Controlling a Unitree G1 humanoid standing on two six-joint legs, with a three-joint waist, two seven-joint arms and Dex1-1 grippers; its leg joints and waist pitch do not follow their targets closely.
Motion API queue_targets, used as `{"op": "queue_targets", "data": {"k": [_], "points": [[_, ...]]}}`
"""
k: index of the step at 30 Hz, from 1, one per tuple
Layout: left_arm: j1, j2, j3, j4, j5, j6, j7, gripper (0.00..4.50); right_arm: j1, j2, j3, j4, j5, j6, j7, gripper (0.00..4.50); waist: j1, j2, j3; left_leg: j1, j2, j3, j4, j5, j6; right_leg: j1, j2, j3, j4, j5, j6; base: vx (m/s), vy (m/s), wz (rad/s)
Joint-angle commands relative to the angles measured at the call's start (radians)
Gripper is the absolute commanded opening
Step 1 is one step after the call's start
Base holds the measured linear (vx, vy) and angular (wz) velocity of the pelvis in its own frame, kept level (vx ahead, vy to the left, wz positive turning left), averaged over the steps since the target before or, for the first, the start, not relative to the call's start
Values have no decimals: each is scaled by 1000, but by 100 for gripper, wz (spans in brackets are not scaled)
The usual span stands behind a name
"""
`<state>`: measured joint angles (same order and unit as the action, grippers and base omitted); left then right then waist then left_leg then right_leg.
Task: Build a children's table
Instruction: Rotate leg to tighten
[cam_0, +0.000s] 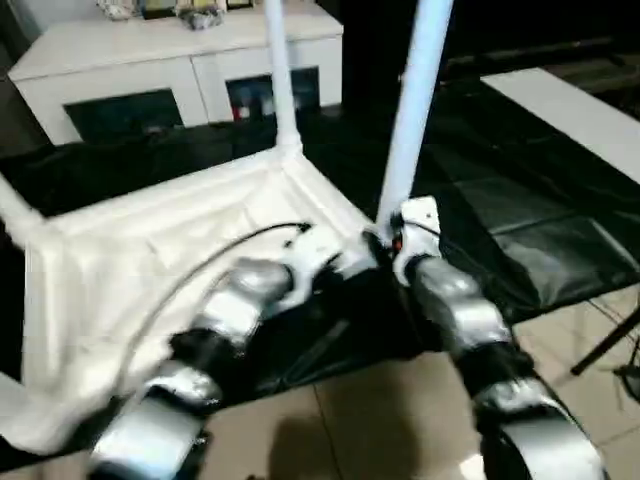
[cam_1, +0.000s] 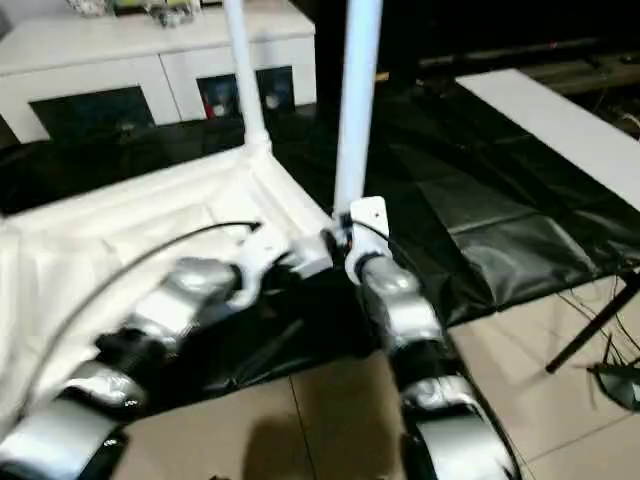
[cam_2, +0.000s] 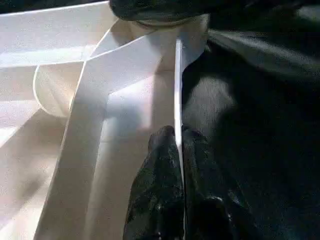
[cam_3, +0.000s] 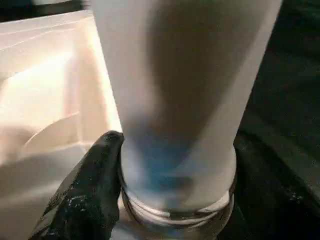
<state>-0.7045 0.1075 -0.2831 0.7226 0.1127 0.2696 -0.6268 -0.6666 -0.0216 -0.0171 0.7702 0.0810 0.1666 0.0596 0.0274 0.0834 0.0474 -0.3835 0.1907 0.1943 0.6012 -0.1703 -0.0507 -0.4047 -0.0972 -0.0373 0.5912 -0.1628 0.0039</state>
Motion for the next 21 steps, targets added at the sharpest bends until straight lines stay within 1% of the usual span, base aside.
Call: {"op": "queue_targets", "data": {"k": [1,3,5,6,7,8,9,10,11,12,13,14,15,16,17,18,19,20,21], "points": [[-8,-11,57,33,0,-9,140,0,-10,54,-14,88,34,-8,-32,273,-6,-7,-67,25,16,-19,-82,-378,-4,29,-33,12,-82,-339,-190,0,0,0],[-6,-15,54,32,-2,-14,127,0,-26,61,-8,101,27,-37,4,273,-7,-8,-68,22,15,-19,-81,-378,6,32,-33,10,-82,-341,-187,0,0,0],[-2,-9,46,26,3,-26,118,0,-31,59,0,97,22,-45,32,273,-5,-7,-68,20,16,-18,-81,-365,16,33,-34,11,-82,-334,-183,0,0,0],[6,4,36,10,9,-38,97,0,-39,51,18,89,2,-65,71,329,-4,-9,-68,20,16,-18,-82,-358,20,34,-33,10,-82,-328,-183,0,0,0],[14,15,29,-2,11,-49,76,0,-39,45,24,76,-3,-72,91,343,-3,-10,-69,20,17,-18,-82,-357,21,34,-33,10,-81,-326,-185,0,0,0],[27,33,21,-23,9,-62,37,0,-41,30,28,58,-4,-77,120,348,-6,-12,-70,10,17,-19,-83,-337,32,42,-34,10,-75,-302,-187,0,0,0],[33,42,16,-31,9,-72,18,0,-41,22,32,51,-2,-78,136,362,-7,-11,-70,9,17,-20,-83,-335,34,42,-35,9,-75,-299,-187,0,0,0],[43,56,8,-46,6,-93,-16,0,-39,10,35,36,3,-75,163,362,-11,-13,-71,10,17,-20,-81,-330,40,41,-36,9,-76,-300,-192,0,0,0],[51,66,2,-57,3,-104,-38,0,-41,2,37,33,8,-75,182,377,-16,-13,-73,10,18,-18,-80,-314,45,41,-35,10,-74,-278,-202,0,0,0],[64,84,-5,-74,1,-113,-66,0,-39,-19,50,16,3,-68,219,390,-15,-15,-73,11,20,-18,-78,-299,50,42,-35,10,-73,-260,-214,0,0,0],[67,89,-7,-79,1,-118,-74,0,-38,-26,55,10,0,-65,231,390,-17,-13,-73,8,19,-17,-77,-289,53,42,-35,11,-68,-248,-219,0,0,0],[73,98,-10,-86,0,-128,-88,0,-35,-38,65,-1,-5,-61,252,390,-16,-13,-73,9,19,-17,-76,-284,56,43,-34,10,-69,-244,-221,0,0,0],[89,122,-13,-101,0,-128,-111,0,-15,-85,110,-57,-30,-44,334,390,-13,-14,-74,11,21,-16,-74,-269,64,43,-34,11,-66,-221,-227,0,0,0],[89,122,-13,-101,0,-128,-111,0,-15,-85,110,-57,-30,-44,334,390,-12,-13,-75,9,21,-15,-73,-249,72,45,-34,11,-64,-196,-231,0,0,0],[110,158,-21,-113,-9,-169,-168,0,31,-152,153,-152,-26,-19,470,390,-12,-10,-75,9,22,-14,-72,-239,74,44,-34,12,-62,-187,-234,0,0,0],[122,174,-25,-124,-18,-181,-203,0,53,-187,173,-198,-23,-9,540,390,-1,-12,-77,10,26,-14,-70,-216,87,48,-32,13,-58,-150,-230,0,0,0],[128,183,-27,-131,-23,-190,-223,0,65,-205,183,-221,-21,-5,576,390,2,-12,-77,8,25,-15,-72,-206,93,50,-32,11,-57,-137,-234,0,0,0],[144,205,-33,-150,-37,-208,-275,0,94,-254,210,-278,-9,5,673,390,8,-8,-77,10,25,-14,-70,-204,95,50,-29,10,-56,-130,-235,0,0,0],[155,224,-38,-165,-42,-211,-310,0,118,-295,233,-323,4,13,751,390,14,-10,-76,10,28,-12,-70,-206,96,49,-30,11,-53,-116,-247,0,0,0]]}}
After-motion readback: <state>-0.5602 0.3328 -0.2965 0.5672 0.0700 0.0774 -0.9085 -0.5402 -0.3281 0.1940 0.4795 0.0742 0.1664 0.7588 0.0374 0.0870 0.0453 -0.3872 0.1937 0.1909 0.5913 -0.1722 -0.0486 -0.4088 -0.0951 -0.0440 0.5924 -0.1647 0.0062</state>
